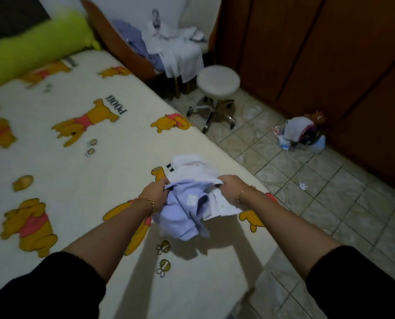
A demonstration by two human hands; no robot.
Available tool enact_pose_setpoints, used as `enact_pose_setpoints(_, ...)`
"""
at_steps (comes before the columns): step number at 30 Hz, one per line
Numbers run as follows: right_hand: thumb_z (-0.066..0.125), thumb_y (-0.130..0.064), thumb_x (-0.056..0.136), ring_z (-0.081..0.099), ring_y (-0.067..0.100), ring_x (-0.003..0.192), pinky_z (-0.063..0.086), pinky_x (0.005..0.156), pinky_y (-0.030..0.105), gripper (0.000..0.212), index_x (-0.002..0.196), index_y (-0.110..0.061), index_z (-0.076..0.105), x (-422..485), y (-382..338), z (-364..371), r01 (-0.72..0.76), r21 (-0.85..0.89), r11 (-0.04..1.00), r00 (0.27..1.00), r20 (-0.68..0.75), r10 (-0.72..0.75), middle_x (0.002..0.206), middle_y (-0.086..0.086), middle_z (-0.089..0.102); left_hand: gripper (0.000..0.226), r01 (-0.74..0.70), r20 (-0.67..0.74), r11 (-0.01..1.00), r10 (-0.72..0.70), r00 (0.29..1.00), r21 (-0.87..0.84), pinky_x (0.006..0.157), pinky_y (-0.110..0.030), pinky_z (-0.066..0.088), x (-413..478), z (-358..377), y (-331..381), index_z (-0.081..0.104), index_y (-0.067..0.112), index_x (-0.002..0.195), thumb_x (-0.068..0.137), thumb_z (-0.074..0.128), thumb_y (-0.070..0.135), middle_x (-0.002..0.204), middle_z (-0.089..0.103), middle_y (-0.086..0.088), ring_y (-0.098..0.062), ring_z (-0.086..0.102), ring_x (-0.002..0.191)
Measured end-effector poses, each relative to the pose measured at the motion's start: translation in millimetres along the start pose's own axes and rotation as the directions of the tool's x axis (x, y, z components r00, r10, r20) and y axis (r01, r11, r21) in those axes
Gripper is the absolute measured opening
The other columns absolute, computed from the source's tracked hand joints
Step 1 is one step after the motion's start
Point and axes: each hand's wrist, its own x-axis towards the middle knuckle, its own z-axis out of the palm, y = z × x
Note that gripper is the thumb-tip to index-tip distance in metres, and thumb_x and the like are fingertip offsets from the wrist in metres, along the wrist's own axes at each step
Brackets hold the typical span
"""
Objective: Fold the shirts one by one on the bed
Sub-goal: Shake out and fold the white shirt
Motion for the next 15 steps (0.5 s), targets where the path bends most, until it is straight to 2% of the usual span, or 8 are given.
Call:
enact_pose_setpoints(2,0.048,-0.023,0.095,0.056,0.029,0.094,0.040,0.071,0.030,0.020,0.099,-0.010,0.062,-34.2,-44.6,-19.9,0.077,0.071,0.995,0.993,-0.100,-0.069,0.114,0.018,0.062,0.016,0.004,-0.168,0.997,-0.017,0.986,-0.074,0.060,-0.031,0.029,-29.8,-49.4,3.7,0.049,0.010,0.082,0.096,0.048,0.018,0.085,0.061,-0.022,-0.034,0.055,0.080)
enact_pose_setpoints(4,0.058,-0.035,0.089,0.059,0.029,0.088,0.043,0.070,0.034,0.024,0.091,-0.011,0.064,-74.6,-91.7,-40.6,0.169,0.138,0.976,0.968,-0.211,-0.138,0.100,0.013,0.066,0.035,-0.048,-0.331,0.990,0.002,0.944,-0.132,0.056,-0.032,0.026,-67.9,-102.9,7.2,0.043,0.012,0.061,0.094,0.051,0.021,0.066,0.054,-0.015,-0.029,0.050,0.070)
enact_pose_setpoints(6,0.067,-0.036,0.084,0.059,0.020,0.079,0.042,0.066,0.029,0.017,0.080,-0.020,0.062,-116.8,-136.9,-56.1,0.272,0.107,0.956,0.928,-0.293,-0.232,0.086,0.004,0.065,0.043,-0.105,-0.454,0.984,0.027,0.891,-0.146,0.059,-0.035,0.029,-115.2,-153.5,8.7,0.041,0.013,0.054,0.095,0.050,0.022,0.062,0.053,-0.018,-0.031,0.051,0.068)
enact_pose_setpoints(7,0.069,-0.033,0.083,0.057,0.017,0.075,0.039,0.061,0.028,0.020,0.072,-0.024,0.056,-137.2,-160.5,-62.2,0.315,0.053,0.948,0.901,-0.332,-0.281,0.080,0.001,0.061,0.041,-0.122,-0.502,0.983,0.037,0.864,-0.136,0.061,-0.036,0.032,-141.8,-177.7,7.3,0.045,0.012,0.056,0.096,0.049,0.022,0.069,0.059,-0.023,-0.033,0.054,0.072)
enact_pose_setpoints(9,0.067,-0.027,0.085,0.057,0.022,0.079,0.030,0.059,0.028,0.030,0.064,-0.023,0.046,-168.2,-200.8,-72.2,0.361,-0.047,0.931,0.840,-0.417,-0.347,0.081,0.007,0.062,0.035,-0.152,-0.576,0.980,0.054,0.816,-0.124,0.063,-0.035,0.032,-188.2,-215.7,3.4,0.052,0.009,0.064,0.097,0.046,0.019,0.083,0.064,-0.028,-0.035,0.059,0.082)
enact_pose_setpoints(12,0.055,-0.020,0.092,0.060,0.031,0.093,0.033,0.065,0.032,0.018,0.080,-0.009,0.063,-215.8,-266.7,-78.3,0.433,-0.151,0.889,0.728,-0.523,-0.443,0.097,0.019,0.067,0.030,-0.248,-0.705,0.959,0.082,0.705,-0.136,0.064,-0.032,0.032,-262.0,-264.0,-7.4,0.064,0.002,0.083,0.099,0.042,0.015,0.095,0.066,-0.025,-0.034,0.060,0.092)
enact_pose_setpoints(13,0.053,-0.018,0.093,0.060,0.033,0.095,0.036,0.070,0.035,0.020,0.086,-0.004,0.065,-229.8,-286.3,-79.5,0.451,-0.163,0.877,0.694,-0.554,-0.460,0.099,0.021,0.067,0.029,-0.282,-0.745,0.949,0.086,0.661,-0.141,0.064,-0.030,0.032,-284.0,-276.7,-10.5,0.066,0.001,0.092,0.099,0.042,0.015,0.098,0.067,-0.022,-0.031,0.060,0.094)
enact_pose_setpoints(15,0.050,-0.015,0.093,0.059,0.032,0.090,0.037,0.069,0.036,0.021,0.083,-0.005,0.065,-257.8,-323.4,-79.5,0.500,-0.181,0.847,0.630,-0.595,-0.499,0.092,0.020,0.066,0.027,-0.355,-0.813,0.923,0.091,0.575,-0.147,0.064,-0.025,0.030,-324.1,-300.1,-16.2,0.068,0.004,0.101,0.098,0.044,0.016,0.094,0.067,-0.013,-0.022,0.058,0.090)
